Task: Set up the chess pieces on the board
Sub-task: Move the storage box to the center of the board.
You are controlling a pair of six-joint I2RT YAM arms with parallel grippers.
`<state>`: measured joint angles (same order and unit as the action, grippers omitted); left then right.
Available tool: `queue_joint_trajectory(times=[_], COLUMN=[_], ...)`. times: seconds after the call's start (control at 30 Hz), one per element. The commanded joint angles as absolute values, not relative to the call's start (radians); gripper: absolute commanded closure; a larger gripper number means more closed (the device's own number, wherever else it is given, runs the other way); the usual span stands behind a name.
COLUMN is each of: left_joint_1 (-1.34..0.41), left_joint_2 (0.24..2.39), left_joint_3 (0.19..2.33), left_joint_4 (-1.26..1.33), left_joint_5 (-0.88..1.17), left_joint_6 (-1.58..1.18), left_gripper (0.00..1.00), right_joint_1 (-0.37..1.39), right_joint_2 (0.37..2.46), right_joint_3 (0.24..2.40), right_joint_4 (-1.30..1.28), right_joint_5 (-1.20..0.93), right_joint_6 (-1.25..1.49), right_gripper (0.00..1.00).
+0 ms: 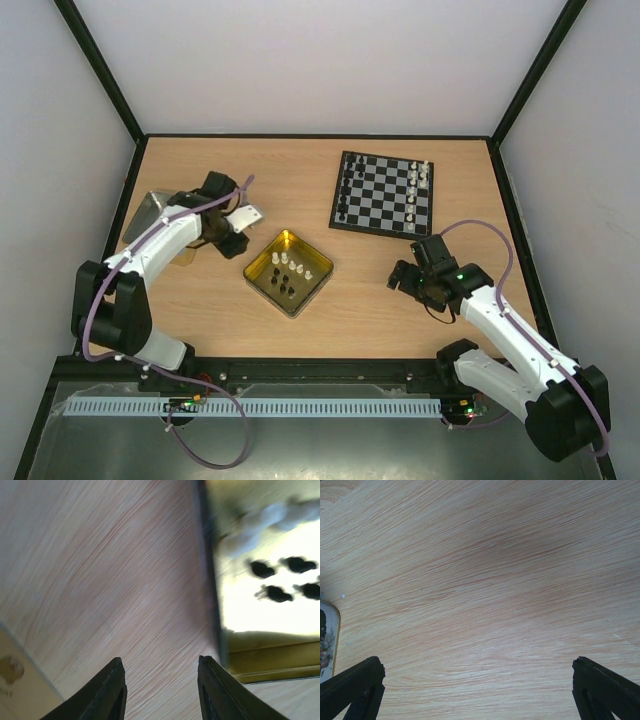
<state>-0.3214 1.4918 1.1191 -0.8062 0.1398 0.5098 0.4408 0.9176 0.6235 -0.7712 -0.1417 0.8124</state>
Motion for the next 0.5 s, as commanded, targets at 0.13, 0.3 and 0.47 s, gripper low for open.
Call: queue_joint_trajectory(times=[0.13, 0.3, 0.47], left_joint_1=[-0.214, -0.223, -0.261], left_joint_2=[1.57, 1.698, 1.761], left_joint_3=[1.013, 1.062, 1.132], left_joint_4=[-0.741, -0.712, -0.755], left_joint_5=[0.022, 0.087, 0.173], left_joint_6=[0.607, 0.553, 0.508], left_gripper=[0.58, 0.58, 0.59], right_joint_1=[0.445, 0.445, 0.445], right_joint_2=[0.937, 0.946, 0.966], right_joint_3=[0.641, 0.66, 0.767], right_joint_4=[-0.738, -0.74, -0.795], right_joint_5=[-0.153, -0.146, -0.093], right_joint_6=[0.826, 0.824, 0.804], right_gripper=[0.02, 0.02, 0.02])
